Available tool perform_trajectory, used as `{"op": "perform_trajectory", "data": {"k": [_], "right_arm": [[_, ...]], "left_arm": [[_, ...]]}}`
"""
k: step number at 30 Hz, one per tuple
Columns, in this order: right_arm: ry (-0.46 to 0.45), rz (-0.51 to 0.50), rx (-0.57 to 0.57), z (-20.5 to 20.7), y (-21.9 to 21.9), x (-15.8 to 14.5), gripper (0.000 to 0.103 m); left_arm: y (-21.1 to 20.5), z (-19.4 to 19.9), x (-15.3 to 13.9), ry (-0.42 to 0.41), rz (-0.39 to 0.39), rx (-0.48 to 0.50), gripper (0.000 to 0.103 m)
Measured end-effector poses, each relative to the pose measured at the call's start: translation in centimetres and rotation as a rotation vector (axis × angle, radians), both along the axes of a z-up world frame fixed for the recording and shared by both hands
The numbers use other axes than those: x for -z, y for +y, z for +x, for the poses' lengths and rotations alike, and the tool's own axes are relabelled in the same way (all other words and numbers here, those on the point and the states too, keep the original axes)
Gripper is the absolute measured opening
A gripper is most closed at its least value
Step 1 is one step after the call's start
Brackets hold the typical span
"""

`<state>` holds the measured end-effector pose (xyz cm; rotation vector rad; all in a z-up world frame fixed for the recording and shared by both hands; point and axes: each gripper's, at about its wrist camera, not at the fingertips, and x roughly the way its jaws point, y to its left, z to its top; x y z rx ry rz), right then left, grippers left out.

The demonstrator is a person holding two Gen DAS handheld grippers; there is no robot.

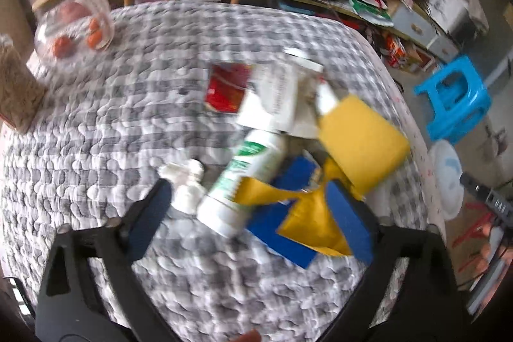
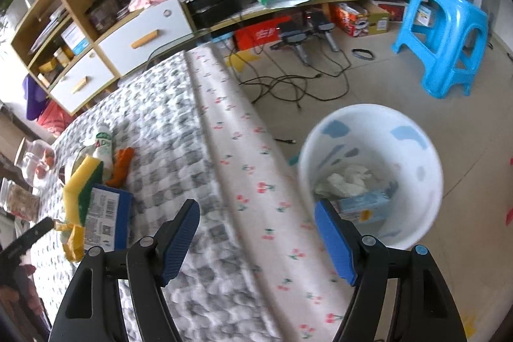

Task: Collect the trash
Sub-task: 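Grasp the white green-label bottle with the left gripper while the right gripper reaches the yellow sponge, then grasp the yellow sponge with the right gripper and drop it into the bucket while the left holds the bottle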

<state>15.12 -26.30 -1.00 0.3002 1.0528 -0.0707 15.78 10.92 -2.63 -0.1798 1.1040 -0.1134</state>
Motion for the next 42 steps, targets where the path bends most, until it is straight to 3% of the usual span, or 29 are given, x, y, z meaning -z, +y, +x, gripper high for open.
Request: {"op": "perform_trajectory", "data": {"k": [7,9,12,21,25,32,42], "right_arm": [[0.013,-0.012,-0.052,1.1,3.9,0.6,0.076],[0.017,-0.022,-0.065,1.3,4.8,0.7,0.076],[0.019,-0.031,-0.076,1.5,5.7,0.9,0.076],[-0.004,-0.075,-0.137,1.9,9.1,0.4,0.076],[0.002,-0.081,-0.194,2.2,11.2,-0.2,0.076],[-0.060,-0.140,-0.374,2.6,17.7,-2.2,0.076],[-0.100,-0.289,-0.511,3.6,23.3,0.7,0.076]], "left_arm": [[0.9,2.5,1.8,0.051,-0.057,0.049,0.046],[0.6,3.1,2.3,0.070,-0.077,0.072,0.043],[-0.2,3.6,3.0,0.097,-0.091,0.109,0.042],[-1.8,3.0,3.6,0.138,-0.003,0.191,0.043],[-1.2,2.3,3.3,0.134,0.000,0.149,0.041],[2.3,1.1,1.1,0.082,-0.080,0.049,0.041],[4.5,-0.9,0.1,0.065,-0.099,0.010,0.041]]}}
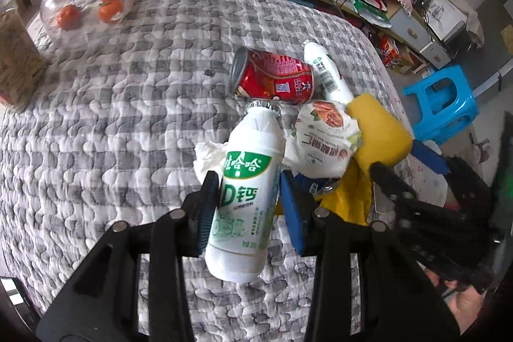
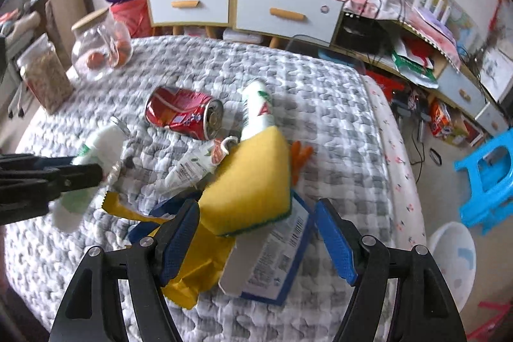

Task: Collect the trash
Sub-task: 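Grasp the yellow sponge with the right gripper and drop it into the bucket while the left holds the bottle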

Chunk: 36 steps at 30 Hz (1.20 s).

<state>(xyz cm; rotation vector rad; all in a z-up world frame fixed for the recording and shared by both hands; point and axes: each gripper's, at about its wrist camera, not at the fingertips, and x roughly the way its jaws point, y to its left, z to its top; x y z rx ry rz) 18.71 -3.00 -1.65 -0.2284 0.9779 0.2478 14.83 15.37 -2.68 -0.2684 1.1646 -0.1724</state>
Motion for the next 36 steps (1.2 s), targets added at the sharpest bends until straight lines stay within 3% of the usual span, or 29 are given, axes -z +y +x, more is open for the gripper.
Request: {"op": "perform_trajectory", "data": {"k": [4,6,11,23,30,36], "right_arm": [[-0.006,-0.025,-0.011,0.8,0.7,0.7,0.073],[-0.002,-0.021,-0.028,0.9,0.9,0.8,0.047],[-0.009,0.017,-0.047,0.3,0.5,0.0,0.030],[-0.091,0.226,-0.030,-2.6,-4.6,-4.7,0.028],[-0.117,0.261,0.041,-3.9,-9.4,-5.7,0.028],[-0.096,0.262,0.176,-4.3,-15.8,-5.0,0.028]], "left_arm": [[0.4,-0.3,-0.5,-0.022,0.000,-0.027,0.041],[0.3,-0.2,-0.6,-0.031,-0.003,-0.036,0.041],[0.3,-0.3,-0.9,-0.049,-0.009,-0.052,0.041],[-2.5,-1.1,-2.3,-0.094,-0.028,-0.020,0.041],[-4.3,-1.4,-2.4,-0.100,-0.031,0.014,0.041],[-6.1,-1.6,-2.2,-0.097,-0.034,0.037,0.041]]}}
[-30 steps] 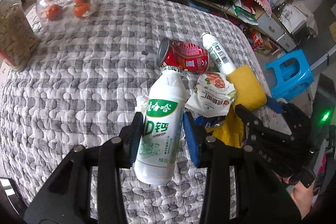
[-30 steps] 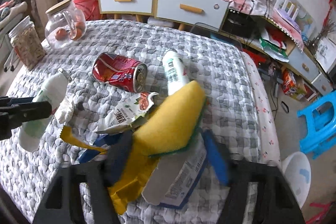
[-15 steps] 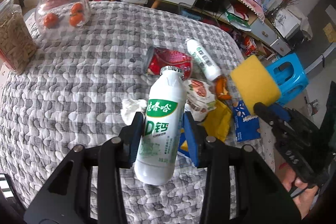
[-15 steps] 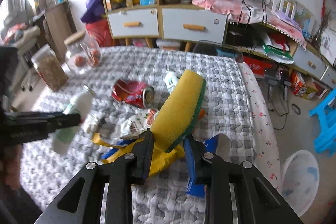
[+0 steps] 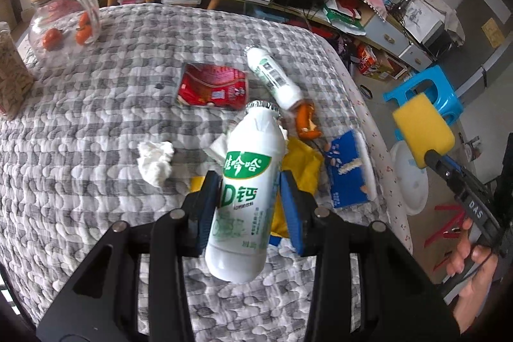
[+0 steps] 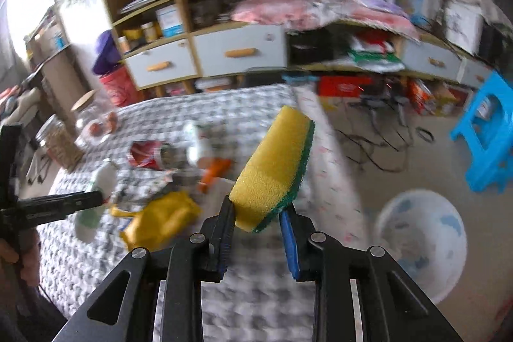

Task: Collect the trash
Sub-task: 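Grasp the yellow sponge with the right gripper and drop it into the bucket while the left holds the bottle, then carry the white bottle to the bucket and open the left gripper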

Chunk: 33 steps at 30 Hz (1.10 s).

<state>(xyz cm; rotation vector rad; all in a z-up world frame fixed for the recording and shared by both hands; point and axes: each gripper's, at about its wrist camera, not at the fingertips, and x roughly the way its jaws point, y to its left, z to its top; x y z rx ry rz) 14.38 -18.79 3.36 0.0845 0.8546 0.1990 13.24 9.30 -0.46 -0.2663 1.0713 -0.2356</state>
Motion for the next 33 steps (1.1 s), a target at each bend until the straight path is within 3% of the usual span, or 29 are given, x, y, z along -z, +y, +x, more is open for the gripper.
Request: {"op": "perform_trajectory", "data": {"k": [9,16,19,23,33], "right_arm": [[0.091,0.018,0.209,-1.0,-10.0,2.1,0.028],[0.159,0.036,0.305,-2.0,-15.6,3.8,0.029],[0.185,0.045,0.340,-2.3,-17.3,4.3,0.034],[0.191,0.054,0.374,-3.1,-19.3,4.4,0.054],[0.179,0.046,0.438,-5.9,-23.5,4.2,0.058]], "left_arm": [[-3.5,0.0,0.3,0.006,0.017,0.044,0.041],[-7.5,-0.2,0.0,-0.001,0.030,0.106,0.041],[-9.3,-0.1,-0.4,0.000,0.017,0.132,0.041],[-12.2,0.2,-0.9,-0.008,0.024,0.177,0.041],[-22.4,0.7,-0.1,0.006,0.023,0.343,0.041]]}}
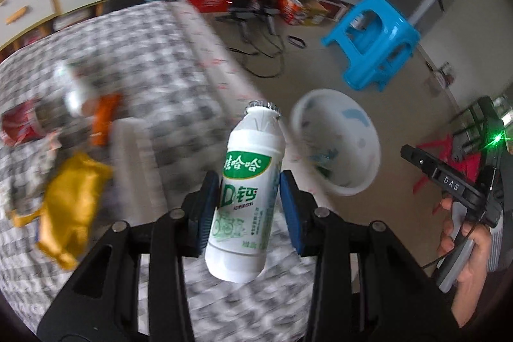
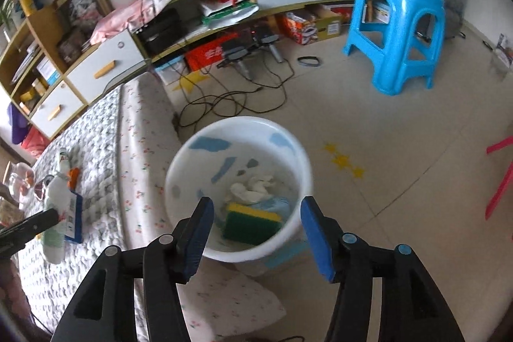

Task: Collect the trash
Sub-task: 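Carry the white bottle to the bucket and open the left gripper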

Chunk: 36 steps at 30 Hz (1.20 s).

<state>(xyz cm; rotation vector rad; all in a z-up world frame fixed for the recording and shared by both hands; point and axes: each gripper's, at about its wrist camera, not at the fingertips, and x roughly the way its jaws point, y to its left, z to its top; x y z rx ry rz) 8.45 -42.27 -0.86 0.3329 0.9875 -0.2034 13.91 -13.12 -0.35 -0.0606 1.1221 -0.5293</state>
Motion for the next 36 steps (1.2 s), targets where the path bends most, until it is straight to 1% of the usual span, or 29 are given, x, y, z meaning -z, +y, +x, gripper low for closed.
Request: {"op": "perform_trajectory", "data": {"k": [8,13,18,19,20,21,22,24,30,36], "right_arm": [[0.009,0.007,0.066,-1.9,-3.5,0.3,0.059],[0.006,-0.001,0.077,-2.2,-4.3,0.1,0.059],[-0.012,-0.024,0.081,-2.3,-4.3,-0.4,0.060],[-0.014,-0.025,0.082,-2.3,-4.3,-0.4,0.061],[-0.016,-0.025,0.084,-2.3,-4.3,-0.5,0.062],[-0.018,-0.024,0.085,-2.4,-4.4,-0.5,0.063],[-0.020,-0.023,0.088,-2.4,-4.4,-0.6,0.063],[-0.021,-0.024,0.091,-2.4,-4.5,-0.6,0.064],[-0.021,-0.030,0.086,-2.2,-4.0,-0.7,0.066],[-0.024,-0.041,0.064,-1.6,-2.8,-1.1,0.067]], "left_arm": [[-8.0,0.7,1.7,0.024,-0.004,0.106,0.041],[-10.7,1.8,2.2,0.029,-0.013,0.119,0.041],[-11.4,1.7,2.3,0.013,-0.053,0.128,0.041],[-11.6,1.6,2.2,-0.002,-0.047,0.139,0.046],[-11.8,1.5,2.2,-0.013,-0.021,0.139,0.053],[-11.9,1.5,2.1,-0.024,-0.003,0.130,0.073],[-11.6,1.3,1.9,-0.049,0.011,0.107,0.086],[-11.2,1.3,1.5,-0.075,0.016,0.086,0.086],[-9.5,0.8,0.8,-0.087,0.037,0.067,0.087],[-7.7,0.5,0.0,-0.112,0.049,0.050,0.091]]}}
